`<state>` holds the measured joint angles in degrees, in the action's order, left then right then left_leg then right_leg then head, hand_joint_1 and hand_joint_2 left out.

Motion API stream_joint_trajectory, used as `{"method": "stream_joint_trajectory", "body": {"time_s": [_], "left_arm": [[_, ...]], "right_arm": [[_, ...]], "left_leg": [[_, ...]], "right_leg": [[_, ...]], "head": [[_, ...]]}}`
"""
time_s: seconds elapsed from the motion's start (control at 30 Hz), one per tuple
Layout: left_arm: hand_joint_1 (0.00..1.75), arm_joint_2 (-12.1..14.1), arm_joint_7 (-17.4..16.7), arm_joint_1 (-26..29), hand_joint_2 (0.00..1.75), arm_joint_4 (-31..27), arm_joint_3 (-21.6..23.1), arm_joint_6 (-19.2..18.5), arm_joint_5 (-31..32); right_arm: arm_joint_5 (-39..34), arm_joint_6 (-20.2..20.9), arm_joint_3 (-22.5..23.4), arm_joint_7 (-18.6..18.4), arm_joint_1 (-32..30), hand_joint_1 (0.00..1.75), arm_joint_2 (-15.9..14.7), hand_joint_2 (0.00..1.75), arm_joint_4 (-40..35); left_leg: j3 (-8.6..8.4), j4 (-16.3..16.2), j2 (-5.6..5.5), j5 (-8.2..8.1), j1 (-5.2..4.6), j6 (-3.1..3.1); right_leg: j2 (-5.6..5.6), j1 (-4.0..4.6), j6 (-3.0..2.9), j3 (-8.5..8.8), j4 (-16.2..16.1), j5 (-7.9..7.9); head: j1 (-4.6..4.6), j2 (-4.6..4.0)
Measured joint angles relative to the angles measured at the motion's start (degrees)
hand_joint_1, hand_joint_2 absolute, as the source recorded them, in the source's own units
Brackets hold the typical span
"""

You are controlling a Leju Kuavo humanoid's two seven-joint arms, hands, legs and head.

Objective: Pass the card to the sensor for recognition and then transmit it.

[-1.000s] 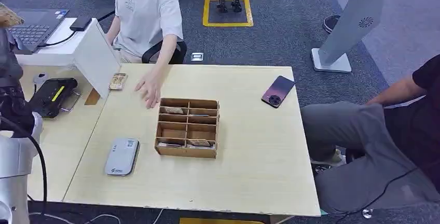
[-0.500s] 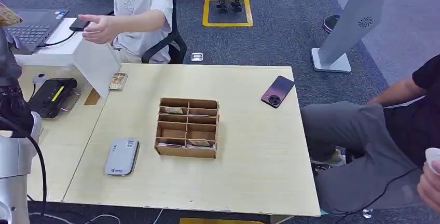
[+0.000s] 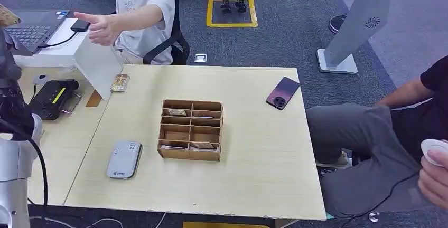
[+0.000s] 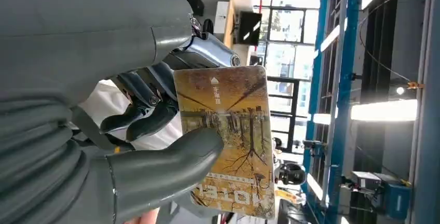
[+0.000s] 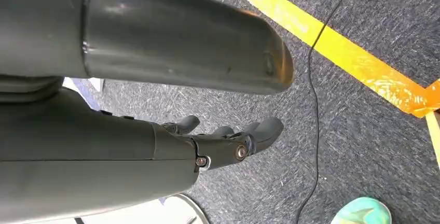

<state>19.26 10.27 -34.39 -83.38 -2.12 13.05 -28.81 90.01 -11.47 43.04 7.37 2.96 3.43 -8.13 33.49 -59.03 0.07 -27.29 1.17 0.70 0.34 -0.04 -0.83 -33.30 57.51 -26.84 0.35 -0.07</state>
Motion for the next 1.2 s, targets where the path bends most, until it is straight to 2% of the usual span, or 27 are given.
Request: {"method": "stream_joint_trajectory", "body": {"time_s": [0.17, 0.23, 0.3, 0.37, 0.43, 0.47, 0.63, 1.2], "left_arm": [[1.75, 0.07, 0.42, 0.18, 1.75, 0.0, 0.0, 0.26, 0.44], [1.75, 0.57, 2.08, 0.4, 1.75, 0.02, 0.02, 2.85, 6.16], [1.75, 1.68, 4.46, 0.44, 1.75, 0.24, 0.94, 7.5, 20.96], [1.75, 2.73, 5.18, 0.57, 1.75, 0.5, 2.91, 8.61, 34.8], [1.75, 3.32, 5.4, 1.27, 1.75, 0.59, 4.77, 9.01, 45.11], [1.75, 3.56, 5.4, 1.65, 1.75, 0.61, 5.59, 9.13, 48.14], [1.75, 3.76, 4.87, 2.33, 1.75, 0.61, 7.19, 9.2, 51.01], [1.75, 3.76, 5.44, 3.16, 1.75, 0.63, 7.48, 8.96, 51.01]], "right_arm": [[0.0, 0.04, -0.07, 0.02, -0.02, 0.0, 0.0, 0.0, 0.02], [0.0, 0.31, -0.07, 0.02, -0.01, 0.0, 0.0, 0.0, 0.02], [0.0, 0.85, -0.09, 0.0, -0.04, 0.0, 0.0, 0.0, 0.04], [0.0, 1.83, -0.18, 0.0, 0.05, 0.0, -0.02, 0.0, 0.02], [0.0, 2.62, -0.42, -0.26, 0.3, 0.0, -0.02, 0.0, 0.0], [0.0, 2.67, -0.44, -0.41, 0.36, 0.0, -0.02, 0.0, -0.02], [-0.11, 3.45, -0.46, -0.53, 0.36, 0.0, -0.02, 0.0, -0.17], [-0.22, 3.19, -0.79, -0.55, 0.45, 0.0, 0.0, 0.0, -0.39]], "left_leg": [[0.01, 0.0, 0.0, 0.0, 0.0, 0.0], [0.01, 0.0, 0.05, 0.0, 0.0, 0.0], [0.01, 0.0, 0.06, 0.0, 0.0, 0.0], [0.03, 0.0, -0.02, 0.0, 0.0, 0.0], [0.03, 0.0, -0.03, 0.0, 0.0, 0.0], [0.03, 0.0, 0.0, 0.0, -0.01, 0.0], [0.03, 0.0, 0.04, 0.0, 0.0, 0.0], [0.04, 0.0, 0.03, -0.01, 0.0, 0.0]], "right_leg": [[0.0, 0.0, 0.0, 0.0, 0.0, 0.0], [0.05, 0.0, 0.0, -0.04, 0.0, 0.0], [0.05, 0.0, 0.0, -0.08, 0.0, 0.0], [-0.02, 0.0, 0.0, -0.05, 0.0, -0.03], [-0.02, -0.01, 0.04, -0.03, 0.0, -0.06], [0.01, -0.01, 0.04, -0.04, 0.0, -0.06], [0.04, -0.01, 0.02, -0.06, 0.0, -0.04], [0.03, 0.0, 0.02, -0.07, 0.0, -0.05]], "head": [[0.02, 0.0], [0.0, 0.0], [0.02, 0.0], [0.02, 0.0], [0.02, 0.0], [0.02, 0.0], [-0.02, 0.0], [0.0, 0.0]]}}
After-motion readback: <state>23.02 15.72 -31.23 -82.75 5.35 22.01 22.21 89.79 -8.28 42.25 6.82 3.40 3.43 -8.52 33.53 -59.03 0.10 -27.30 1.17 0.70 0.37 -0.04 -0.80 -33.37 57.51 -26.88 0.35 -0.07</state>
